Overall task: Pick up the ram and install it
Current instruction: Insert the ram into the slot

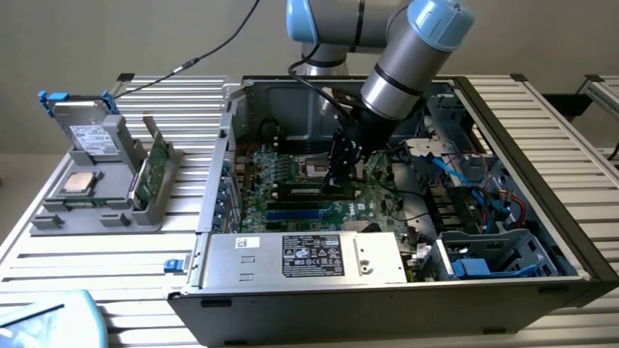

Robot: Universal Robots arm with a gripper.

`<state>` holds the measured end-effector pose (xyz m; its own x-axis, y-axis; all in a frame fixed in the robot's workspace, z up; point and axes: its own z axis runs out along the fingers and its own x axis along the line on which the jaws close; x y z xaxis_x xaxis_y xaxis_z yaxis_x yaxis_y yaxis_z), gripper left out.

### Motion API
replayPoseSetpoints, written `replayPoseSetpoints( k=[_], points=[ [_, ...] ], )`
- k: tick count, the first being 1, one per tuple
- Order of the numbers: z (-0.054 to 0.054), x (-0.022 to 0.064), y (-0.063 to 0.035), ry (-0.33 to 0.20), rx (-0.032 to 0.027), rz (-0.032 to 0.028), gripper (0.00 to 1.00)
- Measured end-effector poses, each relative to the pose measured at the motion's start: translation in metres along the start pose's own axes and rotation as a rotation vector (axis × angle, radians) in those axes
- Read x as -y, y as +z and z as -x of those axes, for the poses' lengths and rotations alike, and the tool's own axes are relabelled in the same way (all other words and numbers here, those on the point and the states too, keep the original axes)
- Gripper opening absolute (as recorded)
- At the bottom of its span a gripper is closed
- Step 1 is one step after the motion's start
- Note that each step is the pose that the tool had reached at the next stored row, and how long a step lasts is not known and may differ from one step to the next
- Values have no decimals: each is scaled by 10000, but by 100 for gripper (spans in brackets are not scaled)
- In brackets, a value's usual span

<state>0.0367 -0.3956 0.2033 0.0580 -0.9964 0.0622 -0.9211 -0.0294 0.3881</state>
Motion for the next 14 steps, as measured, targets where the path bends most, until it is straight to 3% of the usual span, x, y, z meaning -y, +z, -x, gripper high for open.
replayPoseSetpoints(
  k=[5,8,14],
  points=[
    [2,2,3,-4,9,-3,16],
    [1,1,1,-1,4,-1,34],
    [1,-5,-1,2,1,0,51]
  ],
)
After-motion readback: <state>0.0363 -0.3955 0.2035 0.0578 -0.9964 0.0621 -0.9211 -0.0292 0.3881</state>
